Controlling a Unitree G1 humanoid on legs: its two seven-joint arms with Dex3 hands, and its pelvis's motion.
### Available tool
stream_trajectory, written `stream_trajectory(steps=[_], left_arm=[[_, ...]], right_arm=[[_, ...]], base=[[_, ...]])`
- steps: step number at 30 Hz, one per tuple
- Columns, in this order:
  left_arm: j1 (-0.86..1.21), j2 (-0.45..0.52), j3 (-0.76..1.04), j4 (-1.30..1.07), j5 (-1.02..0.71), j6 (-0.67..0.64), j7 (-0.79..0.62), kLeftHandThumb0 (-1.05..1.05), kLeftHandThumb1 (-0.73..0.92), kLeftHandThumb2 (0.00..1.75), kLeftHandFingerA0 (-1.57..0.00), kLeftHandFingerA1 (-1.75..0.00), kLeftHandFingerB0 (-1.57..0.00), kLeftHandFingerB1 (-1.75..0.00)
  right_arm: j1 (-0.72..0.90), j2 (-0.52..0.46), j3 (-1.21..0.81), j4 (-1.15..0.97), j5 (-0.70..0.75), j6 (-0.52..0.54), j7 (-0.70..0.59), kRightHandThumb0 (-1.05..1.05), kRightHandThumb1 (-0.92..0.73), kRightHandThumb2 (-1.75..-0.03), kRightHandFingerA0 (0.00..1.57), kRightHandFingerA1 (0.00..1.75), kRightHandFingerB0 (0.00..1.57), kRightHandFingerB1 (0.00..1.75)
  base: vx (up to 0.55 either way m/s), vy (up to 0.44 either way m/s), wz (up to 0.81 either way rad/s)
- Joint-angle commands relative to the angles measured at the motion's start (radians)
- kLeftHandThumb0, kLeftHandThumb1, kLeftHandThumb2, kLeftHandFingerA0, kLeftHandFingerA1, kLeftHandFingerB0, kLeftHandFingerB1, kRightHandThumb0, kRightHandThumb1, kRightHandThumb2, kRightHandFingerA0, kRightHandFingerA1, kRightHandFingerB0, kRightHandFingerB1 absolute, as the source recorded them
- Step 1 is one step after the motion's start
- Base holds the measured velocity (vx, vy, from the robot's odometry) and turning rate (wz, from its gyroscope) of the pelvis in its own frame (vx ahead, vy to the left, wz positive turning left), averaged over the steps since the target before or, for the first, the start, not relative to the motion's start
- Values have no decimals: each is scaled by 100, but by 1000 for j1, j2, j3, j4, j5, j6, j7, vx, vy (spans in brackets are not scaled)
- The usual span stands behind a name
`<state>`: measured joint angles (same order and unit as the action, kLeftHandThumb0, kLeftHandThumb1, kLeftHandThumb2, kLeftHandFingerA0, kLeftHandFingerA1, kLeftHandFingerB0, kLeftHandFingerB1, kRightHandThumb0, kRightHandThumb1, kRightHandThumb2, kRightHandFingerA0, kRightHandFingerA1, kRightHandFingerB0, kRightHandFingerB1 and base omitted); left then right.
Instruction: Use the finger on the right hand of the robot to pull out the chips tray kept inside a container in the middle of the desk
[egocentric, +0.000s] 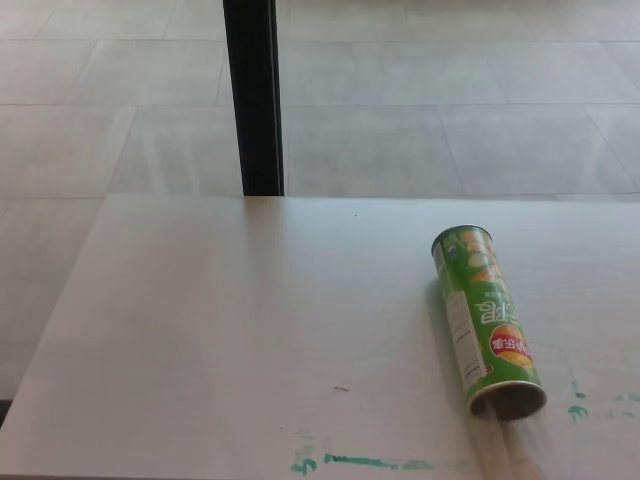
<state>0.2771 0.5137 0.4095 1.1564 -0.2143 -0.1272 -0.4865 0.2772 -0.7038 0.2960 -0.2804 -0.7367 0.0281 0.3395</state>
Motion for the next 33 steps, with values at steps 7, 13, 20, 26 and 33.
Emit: stream_trajectory(steps=[7, 13, 20, 26, 33], left_arm=[[-9, 24, 9, 26, -2, -13, 7, -65, 73, 62, -30, -67, -36, -58], [-20, 27, 2, 55, 6, -14, 21, -65, 73, 63, -34, -67, -37, -54], [-11, 23, 1, 48, 5, -26, 20, -68, 71, 61, -33, -68, -36, -54], [-15, 26, 4, 58, 1, -15, 22, -64, 73, 62, -33, -69, -39, -62], [-5, 25, 0, 78, 9, -23, 27, -66, 71, 61, -32, -62, -34, -48]], right_arm=[[70, -28, -2, 13, 13, 3, 61, -24, -57, -56, 83, 108, 52, 44], [34, -27, -35, 16, 31, -16, 45, -23, -57, -57, 84, 116, 49, 44], [-113, -4, -87, -40, 68, 46, 127, -24, -57, -57, 83, 93, 28, 35], [-148, -3, -142, -99, 118, 60, 171, -16, -37, -87, 87, 100, 7, 48], [-33, -12, -205, -192, 170, 60, 207, -16, -35, -85, 89, 104, 0, 46]], base=[[0, 0, 0], [0, 0, 0], [0, 0, 0], [0, 0, 0], [0, 0, 0]])
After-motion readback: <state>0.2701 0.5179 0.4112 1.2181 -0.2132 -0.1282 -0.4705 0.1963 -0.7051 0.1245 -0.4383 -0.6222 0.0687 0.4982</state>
